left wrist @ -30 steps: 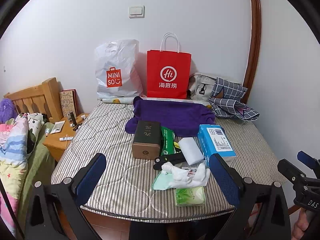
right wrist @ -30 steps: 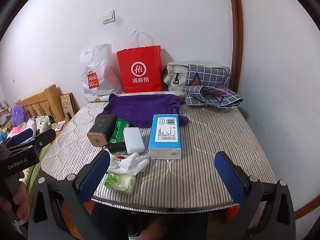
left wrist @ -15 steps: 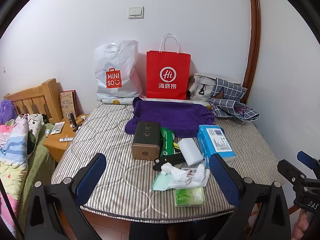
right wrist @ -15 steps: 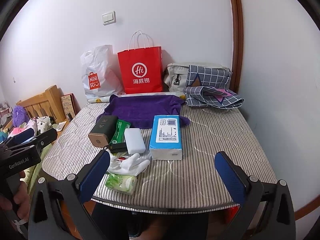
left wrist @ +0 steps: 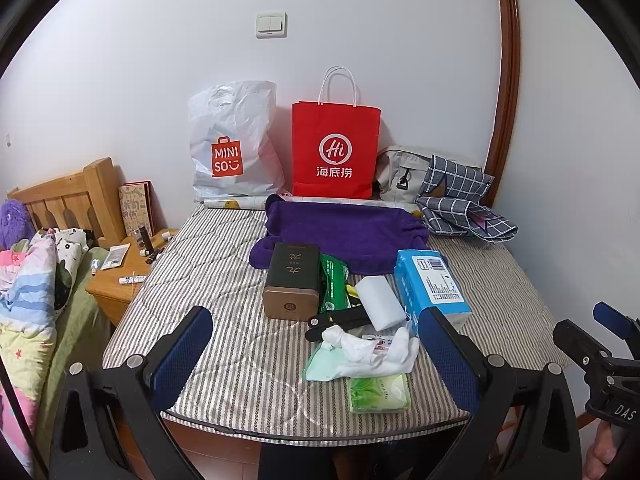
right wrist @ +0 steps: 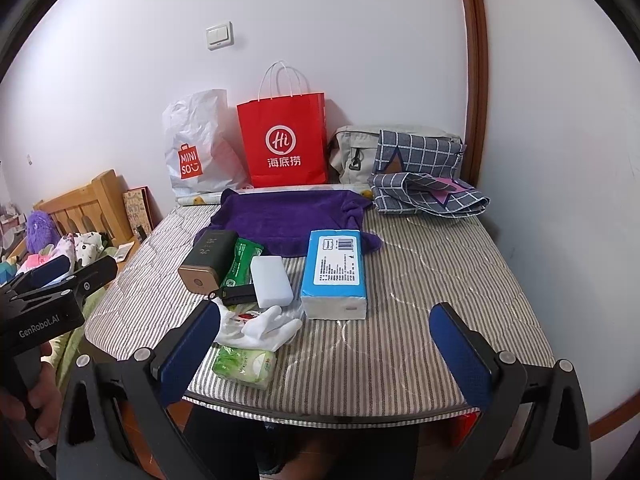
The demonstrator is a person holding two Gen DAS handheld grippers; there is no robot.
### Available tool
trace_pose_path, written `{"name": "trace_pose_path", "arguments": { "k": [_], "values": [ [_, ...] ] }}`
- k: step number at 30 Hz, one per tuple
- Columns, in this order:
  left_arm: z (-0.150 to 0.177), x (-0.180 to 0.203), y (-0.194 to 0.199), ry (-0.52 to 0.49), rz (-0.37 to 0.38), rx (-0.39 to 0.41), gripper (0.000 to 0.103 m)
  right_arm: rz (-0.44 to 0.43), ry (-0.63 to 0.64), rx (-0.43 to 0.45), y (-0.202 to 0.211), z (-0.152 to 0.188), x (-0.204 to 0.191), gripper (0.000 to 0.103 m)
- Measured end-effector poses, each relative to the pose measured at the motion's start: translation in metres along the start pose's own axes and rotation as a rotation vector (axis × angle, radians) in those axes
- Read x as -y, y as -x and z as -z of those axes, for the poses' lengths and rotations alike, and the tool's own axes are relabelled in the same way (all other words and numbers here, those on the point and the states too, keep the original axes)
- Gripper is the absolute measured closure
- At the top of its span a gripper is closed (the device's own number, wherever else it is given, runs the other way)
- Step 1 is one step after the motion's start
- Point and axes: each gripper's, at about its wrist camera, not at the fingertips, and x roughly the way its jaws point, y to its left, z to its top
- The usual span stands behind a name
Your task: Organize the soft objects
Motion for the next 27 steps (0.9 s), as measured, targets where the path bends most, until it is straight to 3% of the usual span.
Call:
{"name": "trace_pose_path", "arguments": {
  "k": [27],
  "values": [
    [0.0002,0.0012,0.0005,0.000,0.001,0.001,0.000,-0.004,0.005,0.002,0.0009,0.0017,-0.0028,0.000]
  ]
}}
